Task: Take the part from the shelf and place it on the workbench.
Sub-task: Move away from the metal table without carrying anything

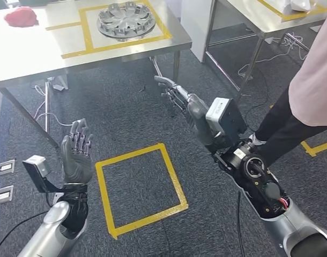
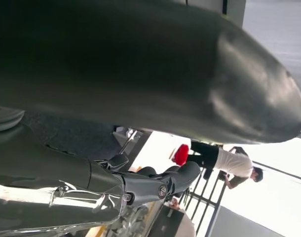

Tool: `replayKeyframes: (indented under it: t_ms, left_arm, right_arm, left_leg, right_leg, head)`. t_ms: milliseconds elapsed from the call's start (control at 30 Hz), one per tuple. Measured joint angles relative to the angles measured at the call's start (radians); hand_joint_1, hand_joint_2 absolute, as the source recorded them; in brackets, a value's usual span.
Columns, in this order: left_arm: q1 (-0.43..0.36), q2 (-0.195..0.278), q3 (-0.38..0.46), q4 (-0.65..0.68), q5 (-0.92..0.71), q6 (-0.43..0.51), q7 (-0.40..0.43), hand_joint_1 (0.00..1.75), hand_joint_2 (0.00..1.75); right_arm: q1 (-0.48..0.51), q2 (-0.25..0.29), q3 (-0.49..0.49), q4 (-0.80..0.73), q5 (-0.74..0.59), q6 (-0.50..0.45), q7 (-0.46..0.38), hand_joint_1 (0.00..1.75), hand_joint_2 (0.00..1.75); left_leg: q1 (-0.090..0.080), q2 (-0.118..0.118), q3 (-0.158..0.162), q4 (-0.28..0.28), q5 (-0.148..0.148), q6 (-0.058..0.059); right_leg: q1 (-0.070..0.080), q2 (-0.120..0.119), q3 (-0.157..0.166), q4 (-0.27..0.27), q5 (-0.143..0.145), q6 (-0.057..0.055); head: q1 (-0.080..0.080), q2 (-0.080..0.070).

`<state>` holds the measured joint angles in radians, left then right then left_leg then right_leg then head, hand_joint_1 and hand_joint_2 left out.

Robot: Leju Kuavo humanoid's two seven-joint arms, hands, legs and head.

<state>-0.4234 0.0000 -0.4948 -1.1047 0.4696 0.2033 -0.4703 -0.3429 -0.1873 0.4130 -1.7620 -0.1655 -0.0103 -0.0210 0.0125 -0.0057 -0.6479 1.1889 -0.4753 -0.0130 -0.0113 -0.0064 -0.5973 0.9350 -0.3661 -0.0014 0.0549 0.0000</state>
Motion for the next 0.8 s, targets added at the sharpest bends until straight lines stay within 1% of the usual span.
replayKeyframes:
  t_ms: [33, 67, 100, 133, 167, 200, 233, 267, 300, 333, 367, 400, 433, 467, 500, 533, 567, 600, 633, 667, 700, 733, 800]
  left_arm:
    - [-0.001, 0.0, 0.0, -0.002, 0.001, 0.002, 0.0, 0.0, 0.0]
    - [-0.002, 0.0, 0.0, -0.005, 0.002, 0.003, 0.0, 0.0, 0.0]
    - [-0.003, 0.001, 0.0, -0.008, 0.003, 0.004, -0.001, 0.0, 0.0]
    - [-0.003, 0.001, 0.0, -0.01, 0.003, 0.004, -0.001, 0.0, 0.0]
    - [-0.002, 0.001, 0.0, -0.012, 0.004, 0.005, -0.001, 0.0, 0.0]
    - [-0.001, 0.001, 0.0, -0.012, 0.005, 0.006, -0.001, 0.0, 0.0]
    - [-0.001, 0.001, -0.001, -0.013, 0.006, 0.007, -0.001, 0.0, 0.0]
    - [0.0, 0.0, -0.001, -0.014, 0.007, 0.009, -0.001, 0.0, 0.0]
    - [0.0, 0.0, -0.001, -0.015, 0.008, 0.01, -0.001, 0.0, 0.0]
    - [0.001, -0.001, -0.001, -0.016, 0.008, 0.012, -0.001, 0.0, 0.0]
    - [0.003, -0.001, -0.002, -0.017, 0.009, 0.014, -0.001, 0.0, 0.0]
    - [0.005, -0.001, -0.002, -0.018, 0.009, 0.014, -0.001, 0.0, 0.0]
    - [0.007, -0.001, -0.003, -0.018, 0.009, 0.015, -0.001, 0.0, 0.0]
    - [0.008, 0.0, -0.004, -0.018, 0.009, 0.016, -0.001, 0.0, 0.0]
    - [0.009, 0.0, -0.005, -0.018, 0.009, 0.016, -0.001, 0.0, 0.0]
    - [0.01, 0.0, -0.006, -0.018, 0.009, 0.016, -0.001, 0.0, 0.0]
    - [0.009, 0.0, -0.006, -0.02, 0.009, 0.017, -0.001, 0.0, 0.0]
    - [0.009, 0.0, -0.006, -0.021, 0.009, 0.018, -0.001, 0.0, 0.0]
    - [0.009, 0.0, -0.006, -0.023, 0.009, 0.019, -0.001, 0.0, 0.0]
    - [0.009, 0.0, -0.007, -0.025, 0.008, 0.02, -0.001, 0.0, 0.0]
    - [0.009, 0.0, -0.007, -0.026, 0.008, 0.021, -0.001, 0.0, 0.0]
    - [0.01, 0.001, -0.007, -0.027, 0.008, 0.022, -0.001, 0.0, 0.0]
    - [0.01, 0.002, -0.007, -0.028, 0.007, 0.022, -0.001, 0.0, 0.0]
  right_arm:
    - [0.0, 0.0, 0.0, 0.0, 0.0, 0.0, 0.0, 0.0, 0.0]
    - [0.0, 0.0, 0.0, 0.0, 0.0, 0.0, 0.0, 0.0, 0.0]
    - [-0.001, 0.0, -0.001, -0.001, 0.0, 0.0, 0.0, 0.0, 0.0]
    - [-0.001, 0.0, -0.001, -0.001, 0.0, 0.0, 0.0, 0.0, 0.0]
    - [-0.001, 0.0, -0.001, -0.001, 0.0, 0.0, 0.0, 0.0, 0.0]
    - [-0.001, 0.0, -0.001, -0.002, 0.0, 0.0, 0.0, 0.0, 0.0]
    - [-0.001, 0.001, -0.001, -0.002, 0.0, 0.0, 0.0, 0.0, 0.0]
    - [-0.001, 0.001, -0.001, -0.002, 0.0, 0.0, 0.0, 0.0, 0.0]
    - [-0.001, 0.001, -0.001, -0.002, 0.0, 0.0, 0.0, 0.0, 0.0]
    - [0.0, 0.001, -0.001, -0.002, 0.0, 0.0, 0.0, 0.0, 0.0]
    - [0.001, 0.001, -0.001, -0.002, 0.0, 0.0, 0.0, 0.0, 0.0]
    - [0.002, 0.001, -0.001, -0.002, 0.0, 0.0, 0.0, 0.0, 0.0]
    - [0.003, 0.001, -0.001, -0.002, 0.0, 0.0, 0.0, 0.0, 0.0]
    - [0.003, 0.001, -0.001, -0.002, 0.0, 0.0, 0.0, 0.0, 0.0]
    - [0.003, 0.001, -0.001, -0.002, 0.0, 0.0, 0.0, 0.0, 0.0]
    - [0.002, 0.001, -0.001, -0.002, 0.0, 0.0, 0.0, 0.0, 0.0]
    - [0.001, 0.001, -0.001, -0.002, 0.0, 0.0, 0.0, 0.0, 0.0]
    - [0.0, 0.001, -0.001, -0.002, 0.0, 0.0, -0.001, 0.0, 0.0]
    - [-0.001, 0.001, -0.001, -0.003, 0.0, 0.0, -0.001, 0.0, 0.0]
    - [-0.001, 0.001, -0.001, -0.003, 0.0, 0.0, -0.001, 0.0, 0.0]
    - [-0.001, 0.001, -0.001, -0.003, 0.0, 0.0, -0.001, 0.0, 0.0]
    - [-0.001, 0.001, -0.001, -0.003, 0.0, 0.0, -0.001, 0.0, 0.0]
    - [0.0, 0.001, -0.001, -0.003, 0.0, 0.0, -0.001, 0.0, 0.0]
  left_leg:
    - [-0.002, 0.0, 0.057, -0.077, 0.011, 0.004]
    - [-0.004, -0.001, 0.106, -0.151, 0.009, 0.009]
    - [-0.006, -0.001, 0.139, -0.203, 0.002, 0.015]
    - [-0.008, -0.002, 0.155, -0.233, -0.005, 0.021]
    - [-0.009, -0.003, 0.153, -0.243, -0.003, 0.028]
    - [-0.008, -0.001, 0.148, -0.243, 0.004, 0.036]
    - [-0.006, 0.0, 0.142, -0.246, 0.011, 0.044]
    - [-0.004, 0.002, 0.135, -0.249, 0.02, 0.052]
    - [-0.002, 0.003, 0.126, -0.251, 0.028, 0.057]
    - [-0.002, 0.003, 0.116, -0.251, 0.036, 0.06]
    - [-0.002, 0.003, 0.106, -0.251, 0.044, 0.06]
    - [-0.002, 0.003, 0.096, -0.25, 0.052, 0.059]
    - [-0.002, 0.003, 0.086, -0.25, 0.06, 0.057]
    - [-0.001, 0.003, 0.078, -0.25, 0.067, 0.055]
    - [-0.001, 0.003, 0.072, -0.249, 0.073, 0.052]
    - [-0.001, 0.002, 0.067, -0.249, 0.078, 0.048]
    - [-0.002, 0.002, 0.064, -0.249, 0.082, 0.043]
    - [-0.003, 0.002, 0.062, -0.248, 0.087, 0.037]
    - [-0.003, 0.002, 0.06, -0.248, 0.092, 0.03]
    - [-0.004, 0.002, 0.058, -0.249, 0.097, 0.024]
    - [-0.005, 0.002, 0.057, -0.25, 0.099, 0.019]
    - [-0.005, 0.002, 0.056, -0.252, 0.096, 0.026]
    - [-0.007, 0.001, 0.052, -0.256, 0.097, 0.051]
  right_leg:
    - [0.002, 0.001, -0.011, 0.003, 0.007, 0.004]
    - [0.003, 0.001, -0.019, 0.007, 0.014, 0.009]
    - [0.004, 0.001, -0.024, 0.008, 0.022, 0.014]
    - [0.005, 0.001, -0.028, 0.009, 0.03, 0.02]
    - [0.004, 0.001, -0.029, 0.008, 0.038, 0.026]
    - [0.002, 0.002, -0.033, 0.009, 0.04, 0.032]
    - [0.001, 0.003, -0.041, 0.021, 0.027, 0.038]
    - [0.0, 0.004, -0.053, 0.051, -0.003, 0.043]
    - [-0.002, 0.005, -0.073, 0.103, -0.046, 0.048]
    - [-0.003, 0.005, -0.095, 0.174, -0.094, 0.053]
    - [-0.004, 0.005, -0.115, 0.246, -0.131, 0.057]
    - [-0.006, 0.005, -0.125, 0.3, -0.149, 0.06]
    - [-0.007, 0.005, -0.119, 0.32, -0.145, 0.062]
    - [-0.008, 0.004, -0.092, 0.3, -0.125, 0.062]
    - [-0.008, 0.004, -0.047, 0.242, -0.1, 0.061]
    - [-0.008, 0.004, 0.006, 0.164, -0.085, 0.058]
    - [-0.006, 0.006, 0.053, 0.091, -0.079, 0.055]
    - [-0.004, 0.007, 0.086, 0.037, -0.081, 0.05]
    - [-0.001, 0.008, 0.1, 0.008, -0.088, 0.044]
    - [0.002, 0.009, 0.102, 0.001, -0.088, 0.037]
    - [0.002, 0.009, 0.099, -0.001, -0.086, 0.032]
    - [0.001, 0.009, 0.097, -0.003, -0.084, 0.031]
    - [0.0, 0.01, 0.092, -0.008, -0.079, 0.028]
  head:
    - [-0.001, 0.0]
    - [0.0, 0.0]
    - [0.002, 0.0]
    - [0.003, 0.0]
    - [0.005, 0.0]
    - [0.005, 0.0]
    - [0.004, 0.0]
    - [0.006, 0.0]
    - [0.009, 0.0]
    - [0.014, 0.0]
    - [0.018, 0.0]
    - [0.02, 0.0]
    - [0.022, 0.0]
    - [0.024, 0.0]
    - [0.027, 0.0]
    - [0.03, 0.0]
    - [0.032, 0.0]
    - [0.033, 0.0]
    - [0.033, 0.0]
    - [0.03, 0.0]
    - [0.028, 0.0]
    - [0.025, 0.0]
    - [0.016, 0.0]
